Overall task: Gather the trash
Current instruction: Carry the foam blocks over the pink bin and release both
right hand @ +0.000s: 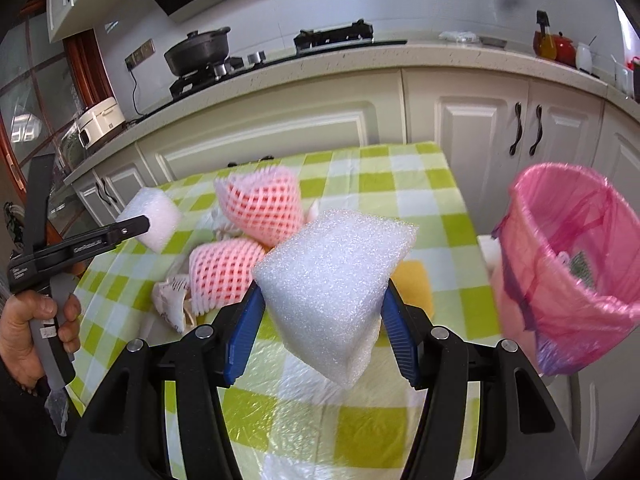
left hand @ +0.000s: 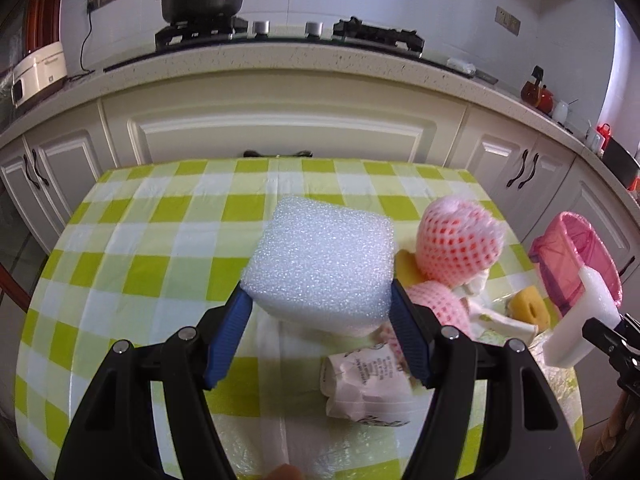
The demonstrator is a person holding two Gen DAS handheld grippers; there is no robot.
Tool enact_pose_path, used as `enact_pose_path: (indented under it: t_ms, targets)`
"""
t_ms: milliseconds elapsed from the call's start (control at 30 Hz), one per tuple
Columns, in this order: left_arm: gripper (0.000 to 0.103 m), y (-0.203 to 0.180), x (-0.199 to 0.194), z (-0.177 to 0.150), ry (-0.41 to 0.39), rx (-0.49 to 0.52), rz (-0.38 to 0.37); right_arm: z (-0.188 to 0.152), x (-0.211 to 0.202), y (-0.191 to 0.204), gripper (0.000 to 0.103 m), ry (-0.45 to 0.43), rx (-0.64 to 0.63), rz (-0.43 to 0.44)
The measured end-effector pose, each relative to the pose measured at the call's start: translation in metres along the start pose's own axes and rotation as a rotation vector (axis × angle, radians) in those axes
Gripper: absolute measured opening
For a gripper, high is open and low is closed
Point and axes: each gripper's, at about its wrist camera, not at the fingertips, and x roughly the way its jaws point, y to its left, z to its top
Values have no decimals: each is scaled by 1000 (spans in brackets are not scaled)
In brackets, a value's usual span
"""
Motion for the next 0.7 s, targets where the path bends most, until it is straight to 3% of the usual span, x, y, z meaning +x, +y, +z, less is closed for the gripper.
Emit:
enact_pose_path:
  t_ms: [333, 700]
  targets:
    - [66, -50, -25, 33, -81, 53, -52, 44, -21, -46, 56, -77, 21, -34]
    - [66, -172, -19, 60, -111, 184, -185, 82, -36, -128, 56, -103, 35, -105]
